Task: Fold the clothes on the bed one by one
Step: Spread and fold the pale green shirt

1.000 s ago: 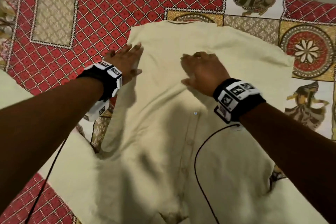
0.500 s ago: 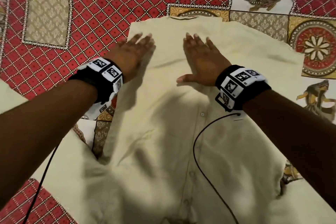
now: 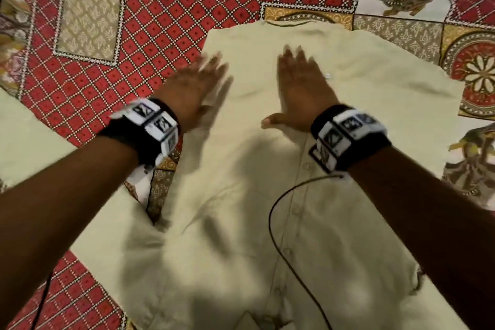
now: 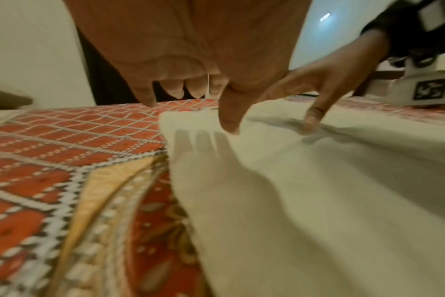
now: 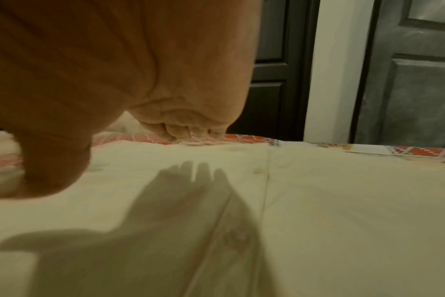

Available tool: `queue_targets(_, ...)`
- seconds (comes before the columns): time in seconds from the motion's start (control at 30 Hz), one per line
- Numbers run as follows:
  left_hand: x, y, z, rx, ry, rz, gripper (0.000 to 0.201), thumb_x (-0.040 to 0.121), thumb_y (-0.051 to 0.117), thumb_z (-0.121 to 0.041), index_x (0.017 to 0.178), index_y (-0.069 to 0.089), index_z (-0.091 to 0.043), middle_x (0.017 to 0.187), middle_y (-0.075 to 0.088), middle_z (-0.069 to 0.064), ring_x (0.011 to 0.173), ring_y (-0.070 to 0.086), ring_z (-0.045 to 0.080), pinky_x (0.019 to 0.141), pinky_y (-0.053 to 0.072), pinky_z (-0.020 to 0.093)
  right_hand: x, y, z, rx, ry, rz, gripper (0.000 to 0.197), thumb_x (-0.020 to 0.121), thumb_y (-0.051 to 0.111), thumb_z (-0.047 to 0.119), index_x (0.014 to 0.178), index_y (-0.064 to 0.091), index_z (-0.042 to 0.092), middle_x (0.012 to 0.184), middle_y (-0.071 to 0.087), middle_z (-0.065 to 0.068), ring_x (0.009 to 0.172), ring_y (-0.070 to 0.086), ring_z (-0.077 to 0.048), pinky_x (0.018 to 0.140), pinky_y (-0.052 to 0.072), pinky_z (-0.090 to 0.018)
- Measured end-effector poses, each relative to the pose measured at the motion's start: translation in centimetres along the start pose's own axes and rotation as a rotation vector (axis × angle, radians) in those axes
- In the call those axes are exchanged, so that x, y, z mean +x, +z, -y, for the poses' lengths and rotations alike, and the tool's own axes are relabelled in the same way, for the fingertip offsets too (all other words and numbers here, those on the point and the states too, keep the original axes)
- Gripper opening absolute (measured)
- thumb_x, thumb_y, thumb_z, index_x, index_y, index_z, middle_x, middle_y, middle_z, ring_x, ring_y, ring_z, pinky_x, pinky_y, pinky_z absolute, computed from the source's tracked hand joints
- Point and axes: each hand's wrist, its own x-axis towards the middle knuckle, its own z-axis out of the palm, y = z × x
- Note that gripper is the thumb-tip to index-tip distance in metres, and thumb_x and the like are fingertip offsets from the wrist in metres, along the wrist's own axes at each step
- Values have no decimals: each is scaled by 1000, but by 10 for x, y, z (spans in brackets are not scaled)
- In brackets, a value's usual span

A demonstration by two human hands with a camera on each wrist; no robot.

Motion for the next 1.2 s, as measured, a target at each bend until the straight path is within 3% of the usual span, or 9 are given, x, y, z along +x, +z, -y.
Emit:
queue_targets(0.13,-37,51,-65,-163,198,68,66,95,24,-31,158,17,-13,165,16,6,152,16,27,123,20,45,-70,68,62,226,-123,-215,100,76,85,37,151,34,-7,158,33,-26,147,33,-41,120,22,-47)
queue_targets(0.33,-63,81,-25,-52,35,142,120,73,35,-94,157,-17,-25,162,-24,-8,151,-16,16,124,0,43,-71,86,39,230,-16,-16,151,58,69,86,160,-5,2,168,-10,-14,156,-5,-28,125,-4,-41)
queue_targets(0.5,-70,65,0,109,-68,259,148,47,38,-106,152,-28,-25,162,-28,-7,150,-24,16,123,-7,49,-65,79,35,223,47,56,169,41,69,94,158,-13,4,168,-16,-13,156,-12,-28,127,-2,-42)
queue_targets(0.6,-88,54,0,97,-124,256,142,57,46,-97,155,-20,-19,163,-27,-1,149,-25,22,123,-4,49,-73,69,50,173,96,41,163,48,75,86,158,-9,-1,167,-12,-18,156,-8,-34,127,-1,-46)
queue_targets(0.73,-127,66,-51,-95,36,-153,76,93,39,-46,157,20,-9,164,16,14,152,12,32,121,18,48,-129,91,114,234,-33,-212,111,80,74,49,158,16,-3,167,11,-21,155,10,-36,126,13,-48)
queue_targets(0.83,-170,114,-95,-166,139,-38,64,98,39,-27,157,21,-9,164,18,10,152,17,28,119,25,45,-169,133,144,334,-56,-194,85,91,64,38,156,26,-1,165,20,-19,154,17,-31,126,11,-43)
queue_targets(0.93,-199,143,-86,-88,84,94,73,100,34,-50,160,8,-16,167,6,3,154,8,23,120,24,46,-178,153,134,322,-65,-131,94,91,53,59,158,20,1,167,16,-16,155,14,-29,127,2,-37)
queue_targets(1.07,-204,136,-58,-1,38,186,113,78,30,-91,159,-4,-19,167,-7,-2,154,-3,18,123,12,45,-179,151,122,293,-31,-63,141,61,53,92,160,6,3,168,-1,-11,155,-5,-22,125,-12,-33)
queue_targets(1.2,-219,130,-50,42,-119,256,144,53,31,-106,157,-14,-18,165,-18,-2,153,-15,19,124,1,50,-186,147,121,246,21,-2,164,42,46,106,160,-1,2,169,-4,-14,157,-6,-27,127,-2,-45)
